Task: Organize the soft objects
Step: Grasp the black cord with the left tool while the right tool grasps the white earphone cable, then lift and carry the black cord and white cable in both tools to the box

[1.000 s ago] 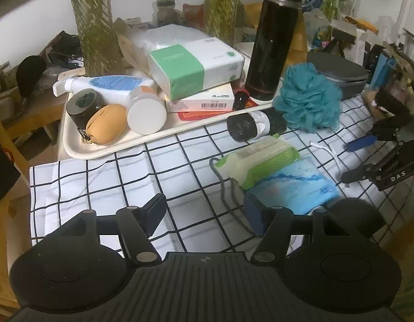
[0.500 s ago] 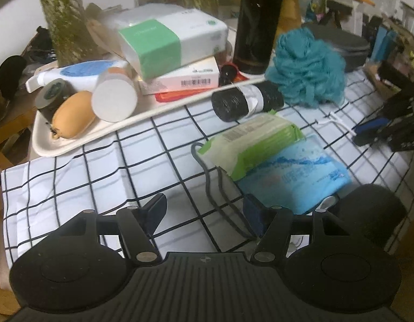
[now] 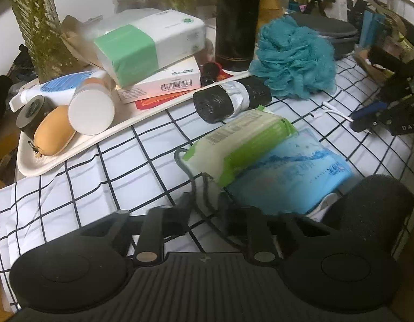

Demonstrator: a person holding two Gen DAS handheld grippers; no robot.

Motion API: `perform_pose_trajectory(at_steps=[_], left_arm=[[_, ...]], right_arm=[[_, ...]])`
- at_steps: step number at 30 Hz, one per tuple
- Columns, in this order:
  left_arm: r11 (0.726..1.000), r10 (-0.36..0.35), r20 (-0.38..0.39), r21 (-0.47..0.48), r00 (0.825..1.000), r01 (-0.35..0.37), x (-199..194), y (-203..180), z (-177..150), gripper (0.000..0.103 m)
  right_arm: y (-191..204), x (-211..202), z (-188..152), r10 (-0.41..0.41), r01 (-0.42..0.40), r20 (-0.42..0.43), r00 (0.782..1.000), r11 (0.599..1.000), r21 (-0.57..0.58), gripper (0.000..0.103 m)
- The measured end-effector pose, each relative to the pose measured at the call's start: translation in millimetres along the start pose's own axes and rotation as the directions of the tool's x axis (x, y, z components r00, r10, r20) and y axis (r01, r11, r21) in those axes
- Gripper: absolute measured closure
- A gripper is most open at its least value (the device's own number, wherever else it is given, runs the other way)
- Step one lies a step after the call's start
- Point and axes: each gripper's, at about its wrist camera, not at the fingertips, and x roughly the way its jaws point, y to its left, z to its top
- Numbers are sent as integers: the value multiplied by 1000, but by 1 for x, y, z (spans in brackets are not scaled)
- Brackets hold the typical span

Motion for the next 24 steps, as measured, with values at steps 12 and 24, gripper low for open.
perform_pose_trajectory(at_steps=[12, 24], left_arm=[[998, 31, 12, -63, 999, -30, -12, 16, 1, 97], [994, 45, 108, -105, 993, -34, -53, 24, 19, 97]], right_arm=[[0, -1, 0, -6, 6, -14, 1000, 999, 32, 92], [-9, -35, 0, -14, 11, 48, 999, 998, 64, 92]])
